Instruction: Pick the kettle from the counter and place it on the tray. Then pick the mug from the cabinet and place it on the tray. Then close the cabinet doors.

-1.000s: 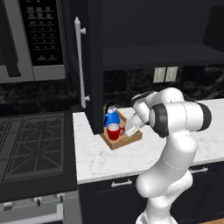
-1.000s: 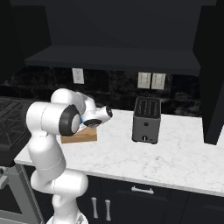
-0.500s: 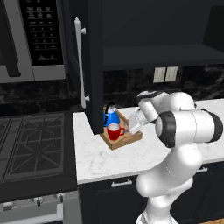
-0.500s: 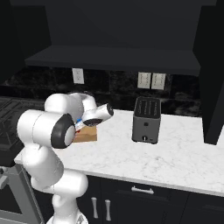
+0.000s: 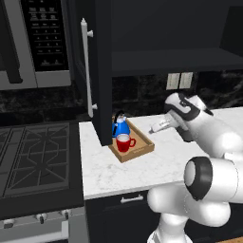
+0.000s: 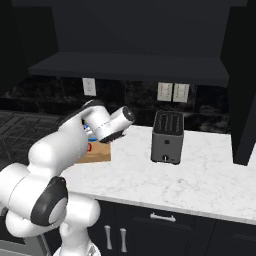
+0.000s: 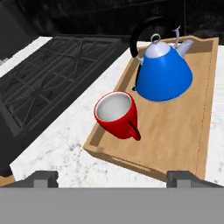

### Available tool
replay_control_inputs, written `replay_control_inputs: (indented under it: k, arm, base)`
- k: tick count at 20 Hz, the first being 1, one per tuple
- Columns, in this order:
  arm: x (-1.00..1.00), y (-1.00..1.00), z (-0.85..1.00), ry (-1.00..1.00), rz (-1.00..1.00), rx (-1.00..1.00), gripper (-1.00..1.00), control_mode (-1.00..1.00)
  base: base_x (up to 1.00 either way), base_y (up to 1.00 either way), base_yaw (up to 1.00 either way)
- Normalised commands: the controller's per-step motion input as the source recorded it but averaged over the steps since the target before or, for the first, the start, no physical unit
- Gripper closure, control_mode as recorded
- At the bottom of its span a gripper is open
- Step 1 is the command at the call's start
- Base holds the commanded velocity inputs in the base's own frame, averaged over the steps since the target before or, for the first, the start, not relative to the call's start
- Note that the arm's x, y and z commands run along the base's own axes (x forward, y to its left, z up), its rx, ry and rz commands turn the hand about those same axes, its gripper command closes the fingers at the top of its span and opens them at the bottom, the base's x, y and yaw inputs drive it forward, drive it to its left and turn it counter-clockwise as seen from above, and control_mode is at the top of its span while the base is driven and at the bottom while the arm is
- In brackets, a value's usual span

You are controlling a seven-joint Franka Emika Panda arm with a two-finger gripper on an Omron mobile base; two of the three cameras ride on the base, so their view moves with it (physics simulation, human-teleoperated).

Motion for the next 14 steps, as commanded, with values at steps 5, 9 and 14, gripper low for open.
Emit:
replay_control_inputs:
  k: [5,9,14]
  arm:
    - [0.00,-0.26,0.09,0.31,-0.26,-0.16,-1.00,-1.00]
    - [-0.11,-0.04,0.00,0.00,-0.01,0.00,-1.00,-1.00]
    - [-0.51,-0.36,0.00,-0.01,-0.29,0.00,-1.00,-1.00]
  base:
    - [0.00,0.00,0.00]
    - [0.00,0.00,0.00]
    - [0.00,0.00,0.00]
